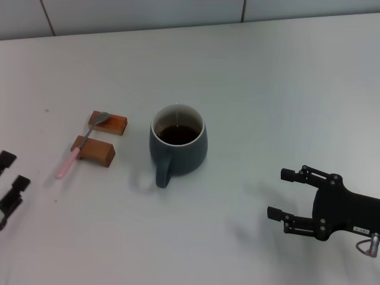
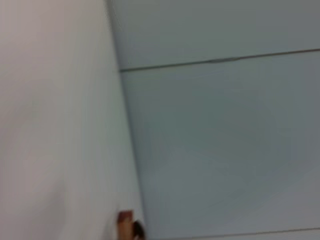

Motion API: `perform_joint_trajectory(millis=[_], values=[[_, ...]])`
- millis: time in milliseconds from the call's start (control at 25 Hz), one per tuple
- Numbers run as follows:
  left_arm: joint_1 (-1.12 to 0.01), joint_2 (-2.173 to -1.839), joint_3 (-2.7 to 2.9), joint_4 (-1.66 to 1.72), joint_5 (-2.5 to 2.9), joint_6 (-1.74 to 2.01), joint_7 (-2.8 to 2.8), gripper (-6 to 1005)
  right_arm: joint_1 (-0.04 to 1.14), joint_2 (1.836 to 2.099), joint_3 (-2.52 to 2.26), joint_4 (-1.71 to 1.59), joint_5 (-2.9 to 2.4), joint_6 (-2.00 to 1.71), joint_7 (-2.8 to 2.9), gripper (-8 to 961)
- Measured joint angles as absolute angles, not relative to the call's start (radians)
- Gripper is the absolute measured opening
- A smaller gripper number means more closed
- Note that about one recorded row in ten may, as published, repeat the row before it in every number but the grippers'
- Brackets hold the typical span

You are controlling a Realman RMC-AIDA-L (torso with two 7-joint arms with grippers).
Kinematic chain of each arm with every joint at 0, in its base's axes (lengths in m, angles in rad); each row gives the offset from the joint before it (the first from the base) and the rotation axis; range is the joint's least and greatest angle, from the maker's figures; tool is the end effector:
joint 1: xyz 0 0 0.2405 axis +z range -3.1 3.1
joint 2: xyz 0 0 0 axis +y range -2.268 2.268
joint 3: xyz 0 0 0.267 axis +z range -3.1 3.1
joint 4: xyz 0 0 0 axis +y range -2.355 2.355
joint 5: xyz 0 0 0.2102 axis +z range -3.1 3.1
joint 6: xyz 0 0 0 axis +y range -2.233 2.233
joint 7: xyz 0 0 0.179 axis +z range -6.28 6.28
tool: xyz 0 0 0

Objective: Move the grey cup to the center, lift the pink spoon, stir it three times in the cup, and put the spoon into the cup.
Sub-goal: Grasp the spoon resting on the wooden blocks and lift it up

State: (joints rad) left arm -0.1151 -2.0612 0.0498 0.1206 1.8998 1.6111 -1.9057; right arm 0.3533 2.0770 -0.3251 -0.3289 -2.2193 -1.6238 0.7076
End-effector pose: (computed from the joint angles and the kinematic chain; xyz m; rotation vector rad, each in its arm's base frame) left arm -0.3781 0.2122 -0.0199 -1.2533 -1.9762 -1.6083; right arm 0.3242 0.2507 -0.0687 -2.6147 0.3885 0.7516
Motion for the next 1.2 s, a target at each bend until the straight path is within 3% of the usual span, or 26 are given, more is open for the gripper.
perform_joint_trajectory(millis=[1200], values=[[-0.206, -2.068, 0.153, 0.084, 1.899, 1.453, -2.079, 798, 0.380, 2.076, -0.325, -0.331, -2.220, -1.611, 0.754, 825]])
